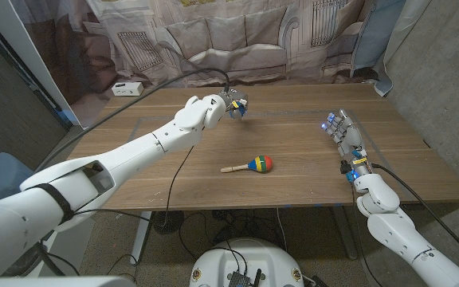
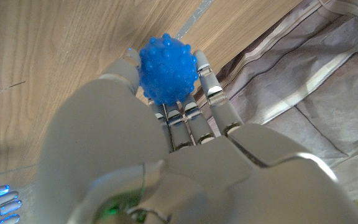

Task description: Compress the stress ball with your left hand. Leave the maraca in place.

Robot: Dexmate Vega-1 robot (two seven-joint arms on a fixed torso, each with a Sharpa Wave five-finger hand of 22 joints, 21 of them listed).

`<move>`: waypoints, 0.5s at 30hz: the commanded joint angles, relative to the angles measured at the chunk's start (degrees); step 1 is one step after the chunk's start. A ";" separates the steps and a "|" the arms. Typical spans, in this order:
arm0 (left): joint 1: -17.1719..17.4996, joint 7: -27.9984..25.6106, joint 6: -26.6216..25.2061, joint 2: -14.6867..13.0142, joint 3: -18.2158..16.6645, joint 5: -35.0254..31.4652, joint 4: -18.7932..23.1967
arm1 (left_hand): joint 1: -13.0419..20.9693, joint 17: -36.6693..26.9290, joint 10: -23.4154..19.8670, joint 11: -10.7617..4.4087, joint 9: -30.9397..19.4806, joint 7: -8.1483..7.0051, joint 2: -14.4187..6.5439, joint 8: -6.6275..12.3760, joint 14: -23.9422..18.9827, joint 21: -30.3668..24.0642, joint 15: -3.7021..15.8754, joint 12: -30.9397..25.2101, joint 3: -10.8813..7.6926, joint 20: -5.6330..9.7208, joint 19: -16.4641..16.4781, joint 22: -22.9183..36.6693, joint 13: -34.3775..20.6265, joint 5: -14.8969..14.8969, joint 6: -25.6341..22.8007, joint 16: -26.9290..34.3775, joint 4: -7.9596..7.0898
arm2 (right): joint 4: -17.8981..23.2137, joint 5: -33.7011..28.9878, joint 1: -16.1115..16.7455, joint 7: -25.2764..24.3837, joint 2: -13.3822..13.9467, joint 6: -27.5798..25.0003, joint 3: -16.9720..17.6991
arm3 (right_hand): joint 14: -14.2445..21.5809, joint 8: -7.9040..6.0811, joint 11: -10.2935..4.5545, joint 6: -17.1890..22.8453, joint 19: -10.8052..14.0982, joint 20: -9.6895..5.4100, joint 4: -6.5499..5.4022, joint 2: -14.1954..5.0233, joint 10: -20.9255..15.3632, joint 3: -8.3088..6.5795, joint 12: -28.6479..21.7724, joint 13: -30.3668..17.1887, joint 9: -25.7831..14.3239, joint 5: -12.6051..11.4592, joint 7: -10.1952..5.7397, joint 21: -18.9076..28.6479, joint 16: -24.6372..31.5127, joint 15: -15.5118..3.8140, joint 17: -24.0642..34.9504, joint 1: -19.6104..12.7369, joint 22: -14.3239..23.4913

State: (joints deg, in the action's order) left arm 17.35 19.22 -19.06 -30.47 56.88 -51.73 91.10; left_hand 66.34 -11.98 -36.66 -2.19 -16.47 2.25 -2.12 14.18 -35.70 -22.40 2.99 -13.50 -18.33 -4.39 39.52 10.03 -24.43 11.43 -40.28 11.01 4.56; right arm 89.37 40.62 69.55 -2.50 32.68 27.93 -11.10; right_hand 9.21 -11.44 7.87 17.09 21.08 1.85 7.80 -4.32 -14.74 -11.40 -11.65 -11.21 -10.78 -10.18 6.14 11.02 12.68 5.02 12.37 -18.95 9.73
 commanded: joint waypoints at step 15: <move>0.59 -1.63 0.07 0.39 -0.43 0.60 -0.68 | 0.76 0.34 0.16 -0.14 0.16 -0.24 -1.00 -0.29 -0.47 0.30 0.20 -0.05 -0.64 -0.53 0.26 0.25 0.01 0.25 -0.29 0.36 1.06 | 0.27 -0.07 0.28 -0.21 0.15 -0.30 -0.03 | 0.58 0.04 0.28 0.39 0.35 -0.10 -0.07 0.22 -0.38 0.34 0.01 -0.17 -0.17 0.08 0.00 0.21 -0.17 0.06 0.27 -0.48 0.19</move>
State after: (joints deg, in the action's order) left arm 17.54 18.54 -19.01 -30.18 56.75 -51.70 90.68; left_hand 66.45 -11.71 -36.22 -2.16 -16.21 2.16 -2.22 13.96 -35.70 -22.34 2.99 -13.51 -18.75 -4.80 39.41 10.02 -24.31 11.43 -39.98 11.02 4.99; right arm 89.41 40.67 69.71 -2.57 32.74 27.90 -11.07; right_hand 9.21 -11.44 7.87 17.09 21.08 1.85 7.80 -4.32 -14.74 -11.40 -11.66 -11.21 -10.78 -10.18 6.13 11.02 12.68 5.01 12.37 -18.95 9.73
